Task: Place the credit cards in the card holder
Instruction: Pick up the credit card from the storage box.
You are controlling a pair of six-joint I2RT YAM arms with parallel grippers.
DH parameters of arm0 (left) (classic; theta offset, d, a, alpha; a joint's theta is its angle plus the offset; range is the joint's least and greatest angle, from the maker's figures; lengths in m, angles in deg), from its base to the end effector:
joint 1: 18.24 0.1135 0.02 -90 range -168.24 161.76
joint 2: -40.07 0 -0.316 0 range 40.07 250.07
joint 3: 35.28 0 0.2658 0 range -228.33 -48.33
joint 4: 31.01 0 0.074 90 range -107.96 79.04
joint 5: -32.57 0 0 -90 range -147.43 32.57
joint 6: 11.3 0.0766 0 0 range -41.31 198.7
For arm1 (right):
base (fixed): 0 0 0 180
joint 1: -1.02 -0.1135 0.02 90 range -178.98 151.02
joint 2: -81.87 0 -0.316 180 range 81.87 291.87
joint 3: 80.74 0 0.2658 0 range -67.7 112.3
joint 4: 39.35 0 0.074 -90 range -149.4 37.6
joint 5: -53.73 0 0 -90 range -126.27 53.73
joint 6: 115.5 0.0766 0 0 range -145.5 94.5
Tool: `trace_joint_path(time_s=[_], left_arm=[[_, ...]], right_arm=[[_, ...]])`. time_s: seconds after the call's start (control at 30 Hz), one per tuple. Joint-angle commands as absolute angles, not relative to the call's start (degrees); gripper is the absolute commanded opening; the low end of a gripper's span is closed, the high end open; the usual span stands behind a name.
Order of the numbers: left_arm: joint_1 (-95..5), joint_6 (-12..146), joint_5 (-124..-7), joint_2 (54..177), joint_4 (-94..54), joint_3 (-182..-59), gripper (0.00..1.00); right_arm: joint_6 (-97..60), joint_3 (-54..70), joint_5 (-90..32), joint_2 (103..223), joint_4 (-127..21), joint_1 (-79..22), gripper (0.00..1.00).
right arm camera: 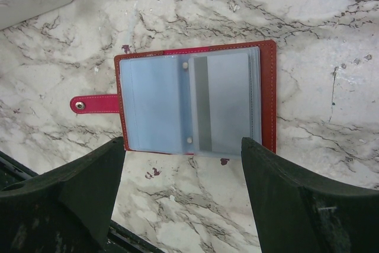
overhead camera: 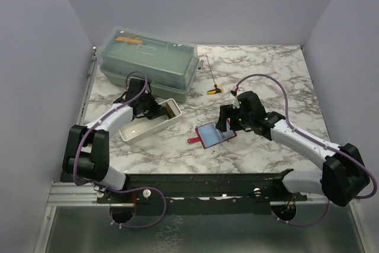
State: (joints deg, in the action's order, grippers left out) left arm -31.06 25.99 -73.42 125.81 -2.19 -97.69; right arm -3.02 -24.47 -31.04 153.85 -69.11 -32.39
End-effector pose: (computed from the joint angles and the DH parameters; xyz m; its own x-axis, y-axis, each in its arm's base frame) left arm 0.3182 -0.0941 0.2068 -0.7673 -0.6097 -0.1987 -0.3835 0.6846 -0.6199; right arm 0.2328 0.1619 0.2349 -0.7799 -0.0583 -0.6231 -0.3284 0.8857 0.3282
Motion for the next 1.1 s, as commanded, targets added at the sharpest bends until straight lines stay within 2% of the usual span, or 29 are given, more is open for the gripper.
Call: trace_joint_path(time_s=[0.0, 0.47, 0.5, 0.6, 0.7, 0.77, 0.93, 1.07], left_arm=[[-31.1, 25.6, -73.4, 123.2, 1.6, -99.4, 0.00], [-30.6, 28.9, -73.5, 120.2, 12.7, -104.0, 0.00], [-30.7, 29.8, -74.2, 120.7, 12.7, -104.4, 0.05], [-30.7, 31.1, -75.0, 123.0, 12.7, -105.5, 0.35], [-30.8, 31.4, -71.9, 124.4, 12.6, -106.2, 0.42], [-30.8, 31.3, -70.8, 125.3, 12.3, -107.0, 0.51], [-31.9, 30.5, -70.3, 130.1, 12.3, -109.4, 0.57], [-32.6, 29.4, -69.1, 133.3, 11.9, -109.8, 0.55]], right_arm=[[-2.9, -24.8, -30.2, 153.6, -68.9, -32.4, 0.82], [-2.5, -24.7, -31.1, 155.6, -68.9, -32.3, 0.82], [-2.5, -24.5, -30.8, 155.9, -68.8, -32.4, 0.82], [-2.6, -24.0, -30.2, 156.5, -68.5, -32.4, 0.82], [-2.8, -23.8, -30.0, 156.7, -68.5, -32.4, 0.82], [-2.8, -23.9, -29.9, 156.7, -68.5, -32.3, 0.82], [-2.6, -24.4, -29.6, 156.7, -68.2, -32.3, 0.82], [-2.8, -24.3, -29.7, 156.2, -68.3, -32.3, 0.82]])
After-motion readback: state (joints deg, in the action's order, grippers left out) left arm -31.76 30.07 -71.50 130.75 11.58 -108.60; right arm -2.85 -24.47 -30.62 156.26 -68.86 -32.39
